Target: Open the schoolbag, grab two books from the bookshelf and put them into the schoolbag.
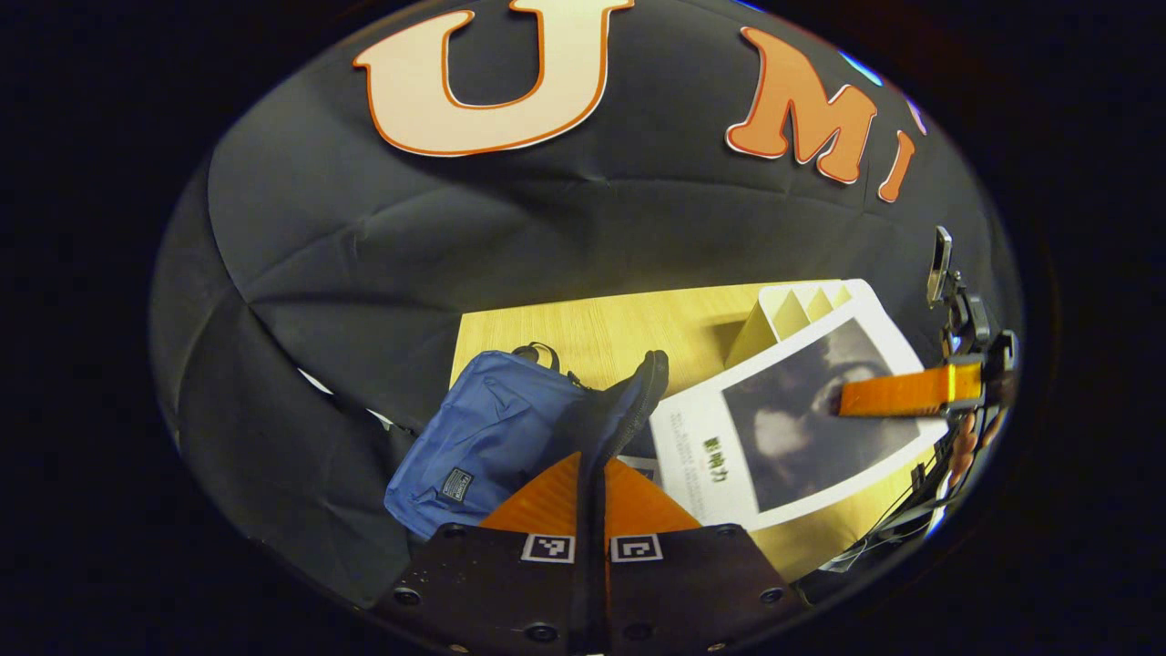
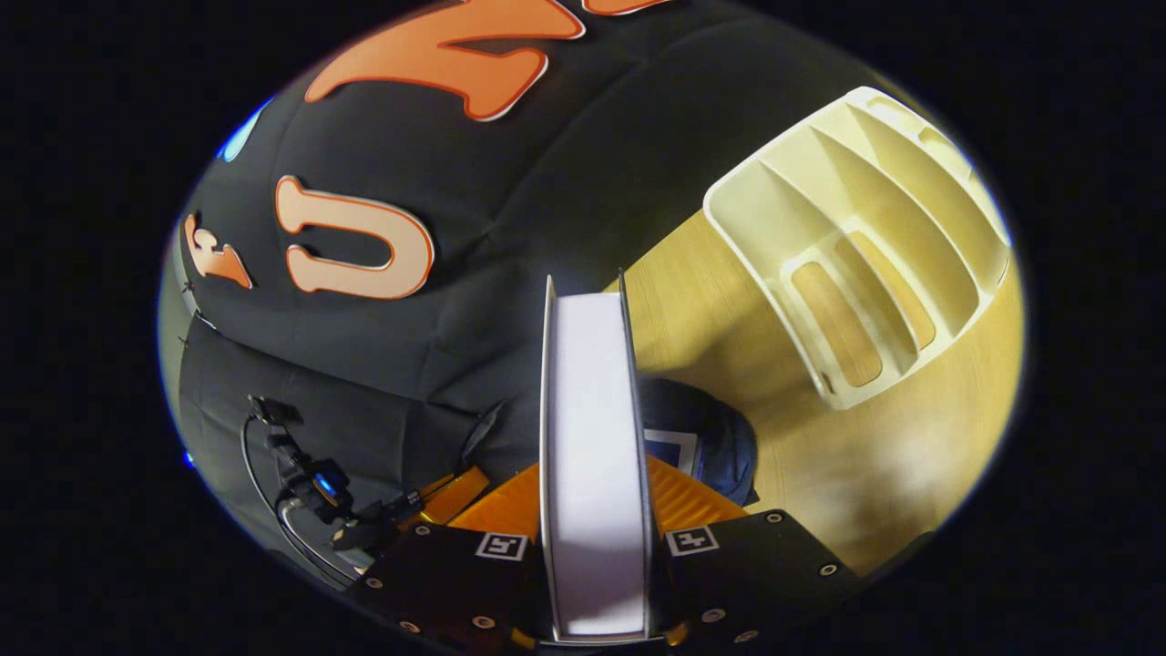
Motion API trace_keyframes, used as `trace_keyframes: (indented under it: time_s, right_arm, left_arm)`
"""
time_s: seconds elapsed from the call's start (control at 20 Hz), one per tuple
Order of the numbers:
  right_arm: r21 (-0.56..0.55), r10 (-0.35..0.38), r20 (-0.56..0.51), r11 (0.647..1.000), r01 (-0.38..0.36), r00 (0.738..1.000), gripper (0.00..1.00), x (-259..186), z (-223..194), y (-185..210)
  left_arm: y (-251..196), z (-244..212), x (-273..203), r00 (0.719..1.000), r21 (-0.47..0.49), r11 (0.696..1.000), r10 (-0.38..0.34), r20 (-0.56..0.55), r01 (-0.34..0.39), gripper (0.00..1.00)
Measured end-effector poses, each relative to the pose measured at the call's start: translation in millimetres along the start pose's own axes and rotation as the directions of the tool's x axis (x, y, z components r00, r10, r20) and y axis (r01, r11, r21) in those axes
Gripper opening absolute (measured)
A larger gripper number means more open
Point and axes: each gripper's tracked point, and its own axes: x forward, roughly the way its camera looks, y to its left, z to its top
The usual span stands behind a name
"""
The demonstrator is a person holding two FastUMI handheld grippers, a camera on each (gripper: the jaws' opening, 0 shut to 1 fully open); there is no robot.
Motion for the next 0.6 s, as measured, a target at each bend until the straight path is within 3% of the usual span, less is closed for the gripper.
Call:
trace_keyframes:
  time_s: [0.45, 0.6]
  right_arm:
    - [0.137, -0.034, 0.007, 0.990, 0.033, 0.999, 0.40, 76, -63, -16]
    - [0.174, -0.016, 0.015, 0.985, 0.013, 1.000, 0.40, 100, -75, -14]
  left_arm:
    - [1, -3, 6, 1.000, -0.001, 1.000, -0.014, -0.019, 0.014, 0.00]
    - [-1, -3, 7, 1.000, -0.003, 1.000, -0.020, -0.022, 0.020, 0.00]
